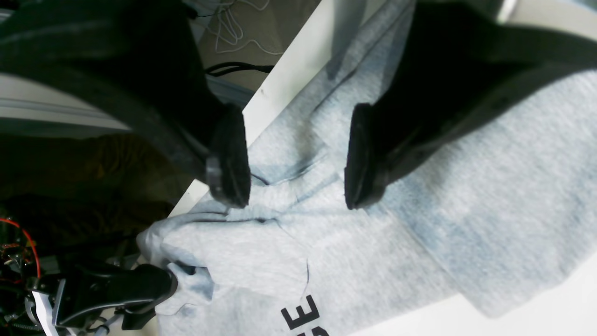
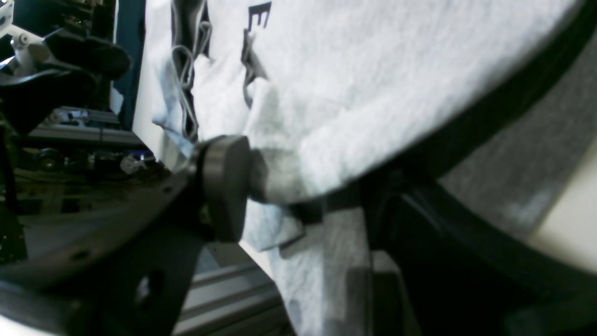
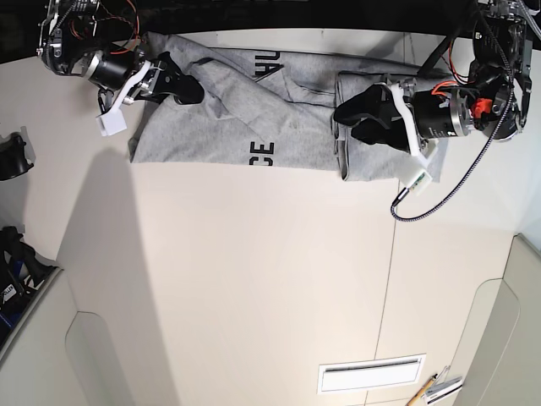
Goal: Fold the T-shirt properly
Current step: 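Fold the hem end toward the collar end, right gripper approaching collar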
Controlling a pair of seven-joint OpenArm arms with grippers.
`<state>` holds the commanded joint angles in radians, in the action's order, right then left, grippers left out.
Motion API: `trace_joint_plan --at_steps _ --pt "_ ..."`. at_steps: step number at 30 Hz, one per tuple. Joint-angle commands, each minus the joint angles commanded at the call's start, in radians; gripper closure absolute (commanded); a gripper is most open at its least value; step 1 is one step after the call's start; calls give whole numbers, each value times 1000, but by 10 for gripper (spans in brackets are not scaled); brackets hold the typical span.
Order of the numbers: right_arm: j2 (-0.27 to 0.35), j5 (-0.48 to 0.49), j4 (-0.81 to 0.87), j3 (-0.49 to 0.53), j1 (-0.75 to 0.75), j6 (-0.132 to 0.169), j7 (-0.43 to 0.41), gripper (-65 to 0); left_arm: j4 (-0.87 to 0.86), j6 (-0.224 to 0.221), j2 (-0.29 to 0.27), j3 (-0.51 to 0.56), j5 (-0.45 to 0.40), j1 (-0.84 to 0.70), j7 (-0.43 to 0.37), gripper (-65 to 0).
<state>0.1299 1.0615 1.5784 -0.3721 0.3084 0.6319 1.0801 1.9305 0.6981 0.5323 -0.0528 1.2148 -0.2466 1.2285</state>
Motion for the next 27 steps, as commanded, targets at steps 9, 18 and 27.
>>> trace_joint_plan --at_steps 9,18,27 --pt "21 44 12 -200 0 0 29 -354 0 0 0 0 1 0 6 -361" --pt "69 -3 -26 -195 2 1 -17 -441 0 0 0 0 10 0 5 -361" --pt "44 5 -98 -42 2 1 -16 -441 0 0 0 0 9 0 6 -361"
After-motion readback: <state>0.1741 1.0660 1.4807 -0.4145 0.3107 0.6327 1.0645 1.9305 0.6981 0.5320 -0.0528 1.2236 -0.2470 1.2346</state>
